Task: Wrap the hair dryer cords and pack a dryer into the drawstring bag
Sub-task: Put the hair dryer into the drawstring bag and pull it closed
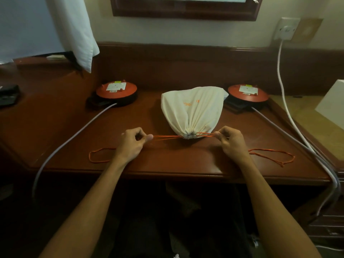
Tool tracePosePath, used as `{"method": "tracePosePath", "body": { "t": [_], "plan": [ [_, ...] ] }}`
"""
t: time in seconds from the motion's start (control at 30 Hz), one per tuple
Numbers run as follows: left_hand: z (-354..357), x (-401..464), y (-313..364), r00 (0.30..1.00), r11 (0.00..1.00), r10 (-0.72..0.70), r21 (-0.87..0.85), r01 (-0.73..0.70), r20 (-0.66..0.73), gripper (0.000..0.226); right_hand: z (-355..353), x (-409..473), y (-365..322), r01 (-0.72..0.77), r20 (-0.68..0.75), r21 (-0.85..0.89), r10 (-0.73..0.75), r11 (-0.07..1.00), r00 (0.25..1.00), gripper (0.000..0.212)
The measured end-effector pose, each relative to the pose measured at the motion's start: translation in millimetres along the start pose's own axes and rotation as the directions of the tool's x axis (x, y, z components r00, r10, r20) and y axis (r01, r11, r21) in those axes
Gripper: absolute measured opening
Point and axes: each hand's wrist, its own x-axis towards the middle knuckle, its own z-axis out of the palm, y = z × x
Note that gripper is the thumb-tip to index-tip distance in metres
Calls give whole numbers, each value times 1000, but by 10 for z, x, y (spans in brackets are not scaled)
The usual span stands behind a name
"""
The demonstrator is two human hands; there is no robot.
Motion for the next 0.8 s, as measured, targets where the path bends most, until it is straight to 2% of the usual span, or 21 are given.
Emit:
{"method": "tracePosePath", "body": {
  "t": [0.07, 0.23, 0.3, 0.4, 0.5, 0.57, 0.67, 0.73, 0.8],
  "plan": [
    [-33, -17, 17, 1000, 998, 0, 59, 1, -20, 30, 4, -18, 8, 5, -12, -44, -6, 999, 1000, 17],
    [16, -62, 73, 982, 998, -57, 30, 63, -182, 31, 51, -76, -61, -6, -76, -40, 3, 999, 997, 21],
    [50, -88, 88, 976, 996, -74, 26, 81, -203, 31, 54, -89, -75, -31, -88, -33, 28, 999, 996, 22],
    [-52, -69, 50, 991, 993, -108, 34, 111, -84, 32, -15, -83, -78, -73, -34, -51, 72, 996, 997, 27],
    [-302, -9, 98, 982, 987, -158, 17, 157, 105, 31, -219, -59, -233, -144, 193, -46, 151, 988, 970, 37],
    [-389, 33, 288, 969, 966, -194, -145, 215, 151, 26, -378, -7, -421, -233, 289, 139, 186, 962, 939, 37],
    [-448, 188, 722, 953, 836, -185, -471, 281, 240, 21, -580, 139, -793, -304, 383, 475, 117, 826, 916, 33],
    [-572, 390, 1014, 947, 783, -133, -555, 281, 292, 23, -727, 283, -994, -336, 432, 590, 64, 734, 899, 28],
    [-759, 612, 1302, 940, 795, -98, -542, 272, 327, 22, -913, 441, -1141, -354, 446, 650, 40, 672, 894, 24]
  ]
}}
